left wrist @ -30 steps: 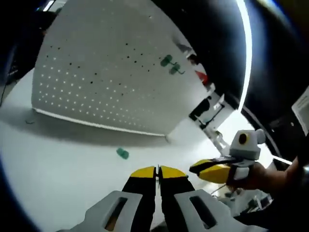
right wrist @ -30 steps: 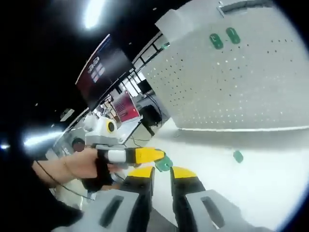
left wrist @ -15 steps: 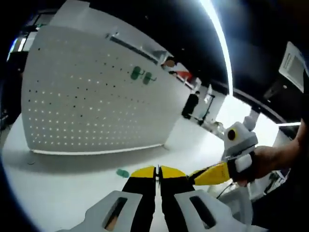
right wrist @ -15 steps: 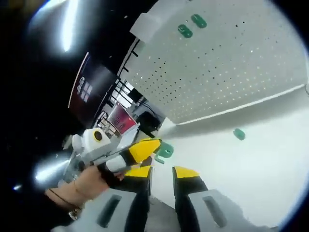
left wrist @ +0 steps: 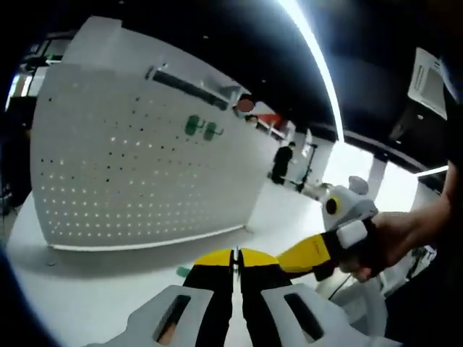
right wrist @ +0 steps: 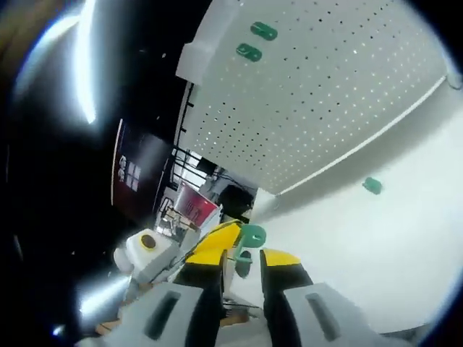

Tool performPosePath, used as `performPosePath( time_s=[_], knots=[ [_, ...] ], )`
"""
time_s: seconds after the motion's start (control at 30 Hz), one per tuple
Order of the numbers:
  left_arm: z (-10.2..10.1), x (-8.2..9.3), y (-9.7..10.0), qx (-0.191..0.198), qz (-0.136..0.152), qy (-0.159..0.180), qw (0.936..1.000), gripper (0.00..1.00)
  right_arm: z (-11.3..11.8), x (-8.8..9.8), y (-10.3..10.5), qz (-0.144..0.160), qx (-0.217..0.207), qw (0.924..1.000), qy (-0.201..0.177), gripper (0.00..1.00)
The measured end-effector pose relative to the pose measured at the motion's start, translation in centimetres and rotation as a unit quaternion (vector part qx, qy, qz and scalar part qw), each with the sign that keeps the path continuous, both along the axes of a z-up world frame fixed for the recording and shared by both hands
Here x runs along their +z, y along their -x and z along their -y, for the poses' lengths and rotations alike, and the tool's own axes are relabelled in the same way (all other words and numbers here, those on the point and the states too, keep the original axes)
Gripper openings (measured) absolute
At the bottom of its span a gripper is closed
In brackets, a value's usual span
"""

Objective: Insert the hook assembly into the mounting plate slot until the hook locks in place.

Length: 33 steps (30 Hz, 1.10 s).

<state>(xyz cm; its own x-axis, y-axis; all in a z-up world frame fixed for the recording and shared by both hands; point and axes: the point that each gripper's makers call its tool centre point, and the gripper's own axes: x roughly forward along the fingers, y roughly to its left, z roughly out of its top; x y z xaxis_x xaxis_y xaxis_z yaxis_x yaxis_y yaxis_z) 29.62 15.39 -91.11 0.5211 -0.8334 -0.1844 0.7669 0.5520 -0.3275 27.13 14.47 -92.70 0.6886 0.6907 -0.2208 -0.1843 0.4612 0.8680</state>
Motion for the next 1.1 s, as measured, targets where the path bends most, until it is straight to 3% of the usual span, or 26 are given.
performPosePath(
  time_s=[0.2, 0.4, 0.73, 1.1],
  knots=[
    [0.31, 0.19, 0.17, -0.003, 0.007, 0.004, 1.0, 0.01, -0.04, -0.16, -0.18, -0.018, -0.013, 0.9991, -0.036, 0.08],
    [0.28, 0.15, 0.19, -0.001, 0.008, 0.009, 0.9999, 0.01, -0.03, -0.04, -0.21, -0.022, -0.018, 0.9983, -0.052, 0.07],
    [-0.04, 0.1, -0.01, 0.008, -0.006, 0.028, 0.9996, 0.03, -0.24, 0.45, -0.4, 0.012, -0.012, 0.9996, -0.023, 0.05],
    [0.08, -0.25, 0.2, 0.005, -0.045, 0.046, 0.9979, 0.04, -0.14, 0.51, -0.27, 0.035, 0.009, 0.9992, 0.018, 0.05]
  ],
)
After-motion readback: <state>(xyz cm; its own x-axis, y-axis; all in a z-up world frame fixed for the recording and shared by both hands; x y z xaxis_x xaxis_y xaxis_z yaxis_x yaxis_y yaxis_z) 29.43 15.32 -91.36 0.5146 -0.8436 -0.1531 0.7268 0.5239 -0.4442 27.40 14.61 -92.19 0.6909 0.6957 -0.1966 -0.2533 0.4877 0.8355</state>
